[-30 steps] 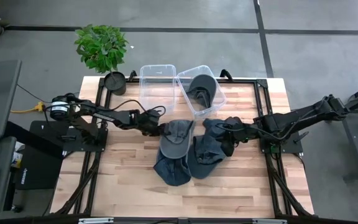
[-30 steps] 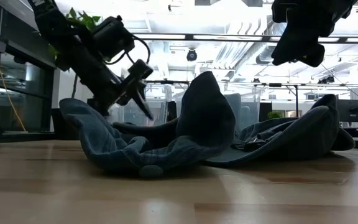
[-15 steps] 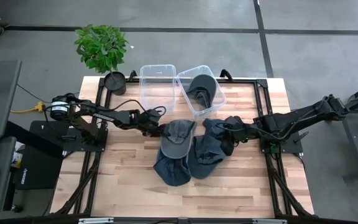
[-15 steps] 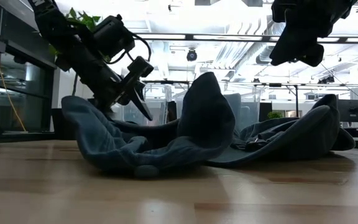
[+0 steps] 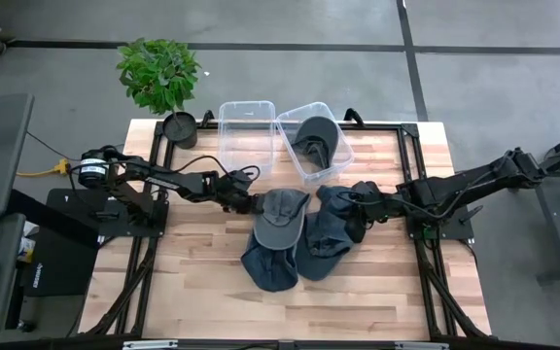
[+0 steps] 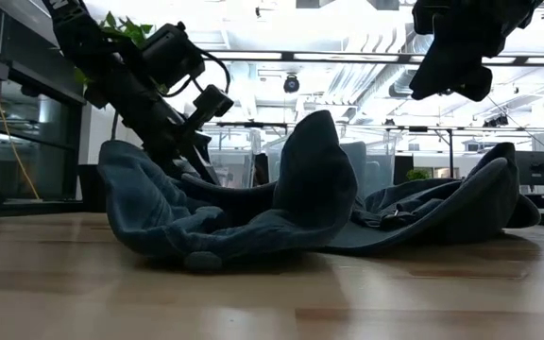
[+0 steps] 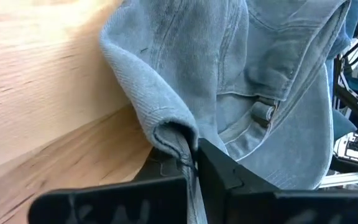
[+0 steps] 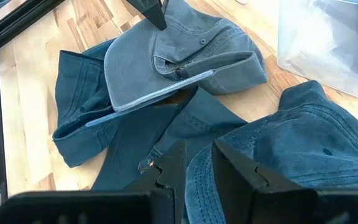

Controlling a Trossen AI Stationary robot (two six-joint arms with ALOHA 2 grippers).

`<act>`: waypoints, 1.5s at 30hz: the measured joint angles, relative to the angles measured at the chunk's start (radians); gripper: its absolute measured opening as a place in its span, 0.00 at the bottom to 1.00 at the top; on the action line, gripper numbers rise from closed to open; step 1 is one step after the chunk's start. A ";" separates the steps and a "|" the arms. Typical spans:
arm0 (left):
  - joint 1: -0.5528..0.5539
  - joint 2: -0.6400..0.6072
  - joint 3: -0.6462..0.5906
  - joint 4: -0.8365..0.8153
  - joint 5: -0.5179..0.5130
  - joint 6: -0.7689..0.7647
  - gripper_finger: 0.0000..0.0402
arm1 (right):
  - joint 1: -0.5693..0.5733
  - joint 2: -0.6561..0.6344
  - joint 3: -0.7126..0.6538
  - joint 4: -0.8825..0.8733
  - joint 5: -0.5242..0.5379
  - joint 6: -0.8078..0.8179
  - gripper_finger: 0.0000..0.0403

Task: Pick & Place hat
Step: Put the gray cap into the right transparent bin

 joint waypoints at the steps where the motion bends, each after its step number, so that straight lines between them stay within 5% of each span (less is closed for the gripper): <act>1: 0.000 0.000 0.000 0.000 0.000 0.000 0.02 | 0.000 0.000 0.000 0.000 -0.001 0.000 0.18; 14: 0.000 -0.001 0.095 -0.007 0.054 0.079 0.00 | 0.000 0.000 0.000 -0.001 -0.046 0.000 0.18; 38: 0.000 -0.001 0.380 -0.390 0.099 0.299 0.00 | 0.001 0.000 0.000 0.031 -0.197 -0.050 0.18; 45: 0.000 -0.001 0.383 -0.399 0.099 0.307 0.00 | 0.075 0.065 0.001 0.145 -0.172 -0.393 0.18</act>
